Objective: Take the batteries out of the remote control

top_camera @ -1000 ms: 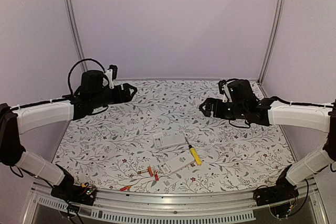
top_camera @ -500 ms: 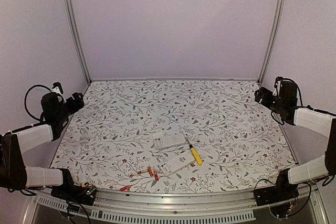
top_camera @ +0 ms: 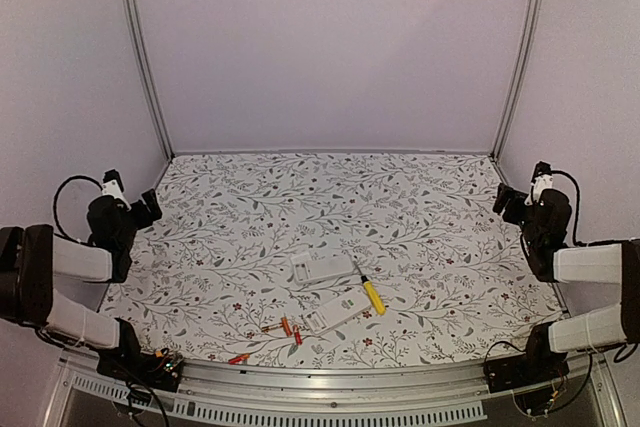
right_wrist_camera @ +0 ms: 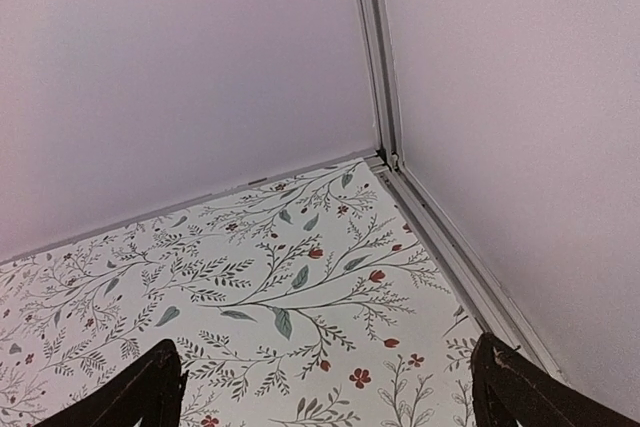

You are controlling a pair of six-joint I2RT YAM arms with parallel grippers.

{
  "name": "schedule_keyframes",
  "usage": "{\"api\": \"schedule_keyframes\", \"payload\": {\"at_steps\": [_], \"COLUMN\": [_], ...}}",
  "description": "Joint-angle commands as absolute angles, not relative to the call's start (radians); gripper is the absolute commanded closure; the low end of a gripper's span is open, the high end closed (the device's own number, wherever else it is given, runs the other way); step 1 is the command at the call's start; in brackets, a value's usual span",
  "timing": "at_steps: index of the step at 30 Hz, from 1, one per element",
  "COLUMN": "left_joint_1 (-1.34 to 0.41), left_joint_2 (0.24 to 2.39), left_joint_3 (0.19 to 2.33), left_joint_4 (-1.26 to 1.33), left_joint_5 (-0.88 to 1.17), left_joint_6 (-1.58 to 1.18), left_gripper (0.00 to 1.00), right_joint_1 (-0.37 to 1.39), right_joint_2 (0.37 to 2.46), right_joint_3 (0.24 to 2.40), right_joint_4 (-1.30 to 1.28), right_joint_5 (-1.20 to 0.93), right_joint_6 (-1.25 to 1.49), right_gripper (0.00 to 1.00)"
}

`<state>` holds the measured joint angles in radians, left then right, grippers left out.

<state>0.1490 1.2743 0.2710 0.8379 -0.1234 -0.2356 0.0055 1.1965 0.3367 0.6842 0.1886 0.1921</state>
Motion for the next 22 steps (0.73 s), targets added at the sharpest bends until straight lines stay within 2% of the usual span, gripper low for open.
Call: {"api": "schedule_keyframes", "payload": {"at_steps": [1,8,22], "left_joint_1": [0.151,0.142,0.026], "left_joint_2": [1.349,1.445,1.523], "left_joint_3": [0.280,0.277,0.325], "left_joint_4": [1.012,1.113,1.123], "left_joint_5": [-0.111,-0.103,-0.221], "left_joint_6": [-0.200,-0.181,-0.072], "left_gripper": [0.00,0.00,0.00], "right_joint_1": [0.006,0.007,0.007], "right_joint_2": [1.245,1.345,1.382], "right_joint_3": [0.254,0.211,0.216], "right_joint_4": [1.010,1.177,1.187], "right_joint_5": [0.249,0.253,0.249], "right_joint_6": [0.073,0.043,0.036], "right_gripper": [0.01,0.01,0.01]}}
